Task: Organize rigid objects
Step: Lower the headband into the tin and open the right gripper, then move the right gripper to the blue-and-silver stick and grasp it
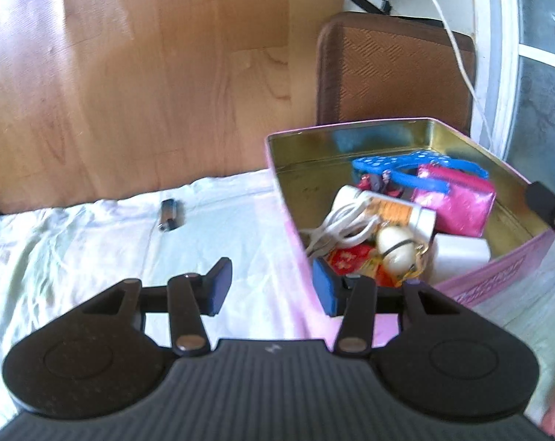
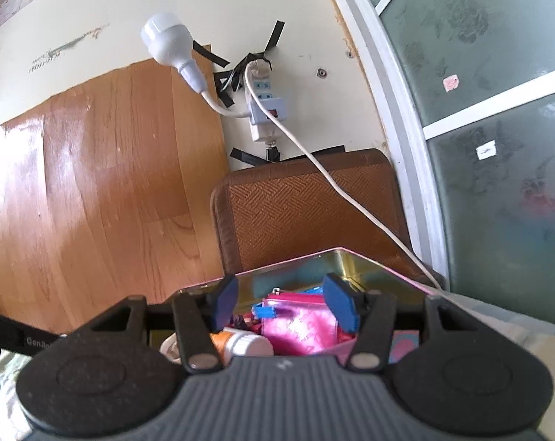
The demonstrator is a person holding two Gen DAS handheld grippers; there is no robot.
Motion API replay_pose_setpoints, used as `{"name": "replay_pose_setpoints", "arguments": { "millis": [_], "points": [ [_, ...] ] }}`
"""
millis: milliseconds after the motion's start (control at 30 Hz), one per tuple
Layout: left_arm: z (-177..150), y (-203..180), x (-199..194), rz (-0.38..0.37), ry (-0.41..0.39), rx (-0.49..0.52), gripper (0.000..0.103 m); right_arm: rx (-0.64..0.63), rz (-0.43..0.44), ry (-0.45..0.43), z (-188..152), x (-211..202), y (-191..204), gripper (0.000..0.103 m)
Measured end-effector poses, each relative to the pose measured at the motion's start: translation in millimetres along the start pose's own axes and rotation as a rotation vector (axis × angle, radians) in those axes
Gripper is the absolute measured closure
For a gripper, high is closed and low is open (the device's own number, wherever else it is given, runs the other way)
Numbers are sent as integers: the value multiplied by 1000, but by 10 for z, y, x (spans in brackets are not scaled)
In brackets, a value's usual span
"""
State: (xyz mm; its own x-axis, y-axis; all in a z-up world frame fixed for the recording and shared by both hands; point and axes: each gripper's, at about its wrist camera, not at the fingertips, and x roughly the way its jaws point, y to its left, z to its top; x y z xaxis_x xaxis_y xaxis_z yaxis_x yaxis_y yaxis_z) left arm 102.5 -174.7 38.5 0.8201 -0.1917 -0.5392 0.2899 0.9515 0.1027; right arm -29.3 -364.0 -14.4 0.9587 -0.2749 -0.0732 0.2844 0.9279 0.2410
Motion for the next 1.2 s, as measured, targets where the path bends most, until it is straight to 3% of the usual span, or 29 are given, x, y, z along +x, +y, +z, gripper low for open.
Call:
{"name": "replay_pose_setpoints", "arguments": {
  "millis": [133, 767, 1200],
  "points": [
    [-122, 172, -40, 33, -2, -14, 47, 3, 22, 8, -21, -104, 148, 50],
    [-599, 1319, 93, 171, 38, -154, 47, -180, 237, 102, -290, -281, 1298, 50],
    [-792, 1974, 265, 277, 57, -221, 47, -288, 332, 193, -565, -206, 1886, 50]
  ]
}}
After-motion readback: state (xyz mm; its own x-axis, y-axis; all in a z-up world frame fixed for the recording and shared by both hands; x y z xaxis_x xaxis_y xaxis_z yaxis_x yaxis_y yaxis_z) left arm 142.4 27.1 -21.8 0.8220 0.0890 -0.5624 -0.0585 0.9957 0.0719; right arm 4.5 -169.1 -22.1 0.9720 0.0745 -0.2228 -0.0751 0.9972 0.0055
